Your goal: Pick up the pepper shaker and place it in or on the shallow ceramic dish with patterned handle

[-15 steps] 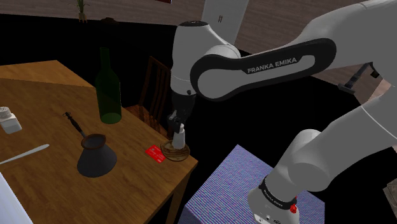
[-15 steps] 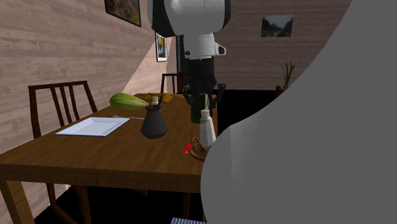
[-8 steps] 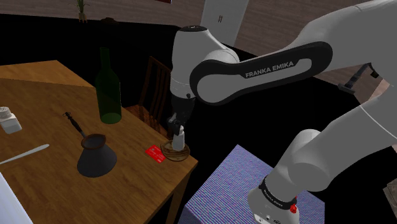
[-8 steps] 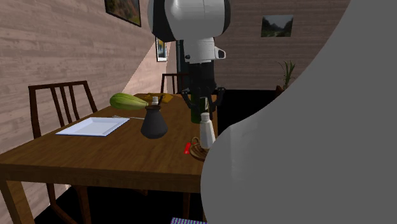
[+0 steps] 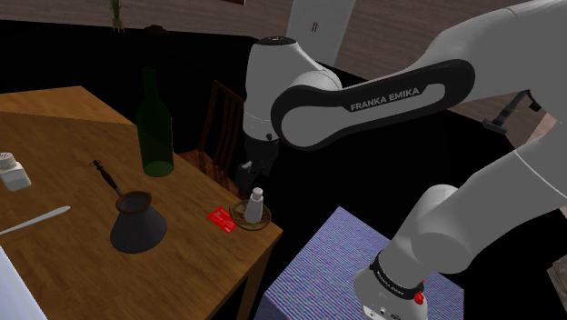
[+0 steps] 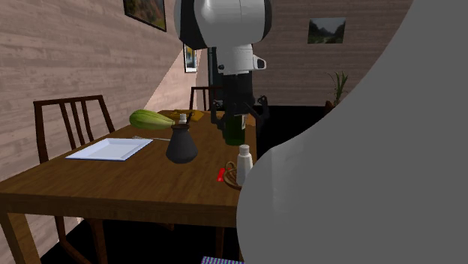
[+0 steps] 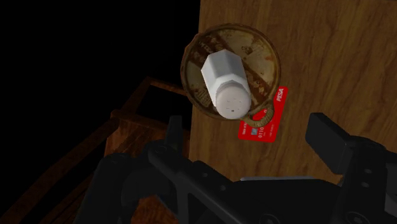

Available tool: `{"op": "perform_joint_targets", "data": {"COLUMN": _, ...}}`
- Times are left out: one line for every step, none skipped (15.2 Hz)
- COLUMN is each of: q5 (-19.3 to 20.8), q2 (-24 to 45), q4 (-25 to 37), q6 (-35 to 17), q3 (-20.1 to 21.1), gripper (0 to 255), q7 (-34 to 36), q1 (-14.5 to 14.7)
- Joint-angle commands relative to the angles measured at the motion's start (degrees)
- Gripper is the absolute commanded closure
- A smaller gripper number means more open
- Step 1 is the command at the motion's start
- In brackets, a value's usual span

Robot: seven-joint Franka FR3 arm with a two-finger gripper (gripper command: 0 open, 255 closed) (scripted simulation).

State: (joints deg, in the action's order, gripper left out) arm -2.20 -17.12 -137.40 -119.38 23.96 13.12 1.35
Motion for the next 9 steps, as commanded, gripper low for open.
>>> {"op": "perform_joint_targets", "data": {"q5": -0.22, "q2": -0.74, "q4": 1.36, "q6": 2.05, "q3": -0.17, "gripper": 0, "q7": -0.2, "q1": 0.09}}
{"op": "perform_joint_targets", "data": {"q5": -0.39, "q2": -1.38, "q4": 2.79, "q6": 4.09, "q3": -0.34, "gripper": 0, "q7": -0.36, "q1": 0.16}}
{"op": "perform_joint_targets", "data": {"q5": -0.53, "q2": -1.93, "q4": 4.28, "q6": 6.1, "q3": -0.48, "gripper": 0, "q7": -0.5, "q1": 0.21}}
{"op": "perform_joint_targets", "data": {"q5": -0.6, "q2": -2.3, "q4": 5.51, "q6": 7.68, "q3": -0.6, "gripper": 0, "q7": -0.58, "q1": 0.24}}
{"op": "perform_joint_targets", "data": {"q5": -0.6, "q2": -2.3, "q4": 5.51, "q6": 7.68, "q3": -0.6, "gripper": 0, "q7": -0.58, "q1": 0.25}}
{"op": "perform_joint_targets", "data": {"q5": -0.6, "q2": -2.31, "q4": 5.51, "q6": 7.68, "q3": -0.6, "gripper": 0, "q7": -0.58, "q1": 0.25}}
{"op": "perform_joint_targets", "data": {"q5": -0.6, "q2": -2.3, "q4": 5.51, "q6": 7.68, "q3": -0.6, "gripper": 0, "q7": -0.58, "q1": 0.25}}
{"op": "perform_joint_targets", "data": {"q5": -0.6, "q2": -2.3, "q4": 5.51, "q6": 7.68, "q3": -0.6, "gripper": 0, "q7": -0.58, "q1": 0.25}}
{"op": "perform_joint_targets", "data": {"q5": -0.6, "q2": -2.3, "q4": 5.51, "q6": 7.68, "q3": -0.6, "gripper": 0, "q7": -0.58, "q1": 0.25}}
